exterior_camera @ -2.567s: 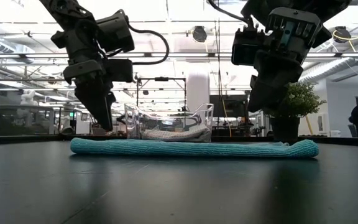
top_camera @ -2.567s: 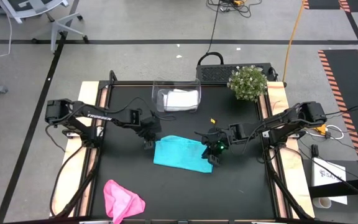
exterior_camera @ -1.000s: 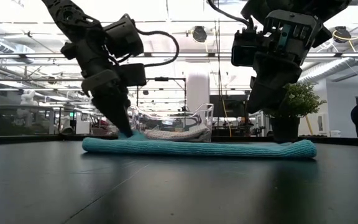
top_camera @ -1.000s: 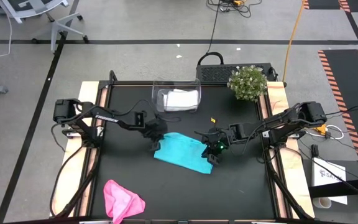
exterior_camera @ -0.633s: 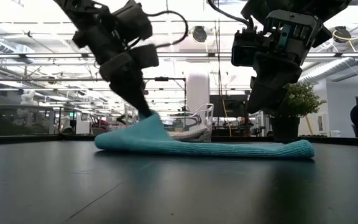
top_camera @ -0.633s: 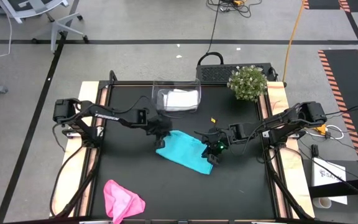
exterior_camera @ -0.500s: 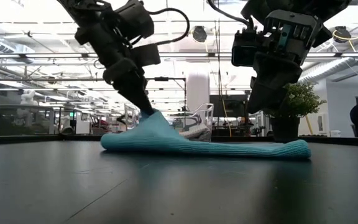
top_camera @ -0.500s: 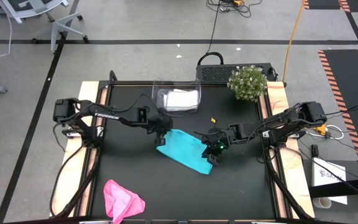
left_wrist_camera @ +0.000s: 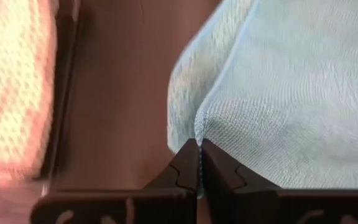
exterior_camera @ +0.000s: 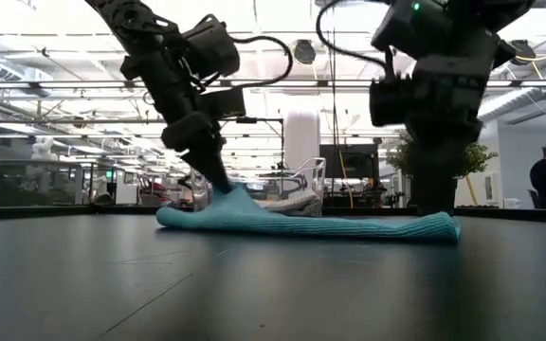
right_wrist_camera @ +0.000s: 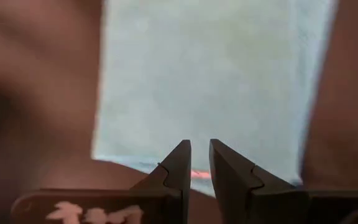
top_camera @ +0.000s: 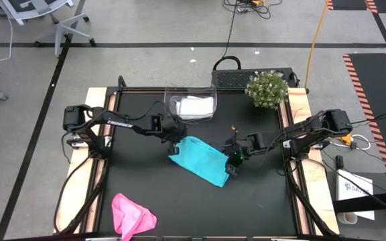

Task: Fold microfiber towels
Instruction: Fold the blue microfiber towel

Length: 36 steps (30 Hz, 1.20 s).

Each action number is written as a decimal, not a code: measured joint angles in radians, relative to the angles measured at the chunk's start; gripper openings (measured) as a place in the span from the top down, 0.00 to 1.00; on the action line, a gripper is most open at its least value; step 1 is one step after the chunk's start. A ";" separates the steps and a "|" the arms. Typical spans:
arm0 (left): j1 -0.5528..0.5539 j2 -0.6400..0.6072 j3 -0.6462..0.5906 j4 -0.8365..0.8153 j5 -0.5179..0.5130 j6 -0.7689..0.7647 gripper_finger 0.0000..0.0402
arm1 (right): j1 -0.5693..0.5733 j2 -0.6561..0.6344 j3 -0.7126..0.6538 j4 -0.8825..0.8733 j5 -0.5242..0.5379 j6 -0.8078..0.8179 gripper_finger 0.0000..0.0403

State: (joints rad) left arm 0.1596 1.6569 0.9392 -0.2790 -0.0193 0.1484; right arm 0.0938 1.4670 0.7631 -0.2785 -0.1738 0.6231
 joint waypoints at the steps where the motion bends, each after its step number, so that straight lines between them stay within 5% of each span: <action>1: 0.000 0.000 -0.001 -0.003 0.000 0.000 0.95 | -0.006 0.000 0.000 -0.030 0.000 0.022 0.87; 7: 0.000 0.000 0.001 0.001 0.000 0.000 0.93 | -0.053 0.000 0.000 -0.130 -0.011 0.182 0.87; 25: 0.000 -0.001 0.001 -0.004 0.001 -0.001 0.92 | -0.113 0.000 -0.008 -0.073 -0.067 0.174 0.87; 36: 0.000 -0.001 0.001 -0.005 0.002 -0.001 0.92 | -0.114 0.000 -0.062 -0.070 -0.075 0.224 0.67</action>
State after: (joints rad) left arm 0.1596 1.6562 0.9398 -0.2844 -0.0177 0.1478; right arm -0.0204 1.4670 0.7013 -0.3485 -0.2483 0.8472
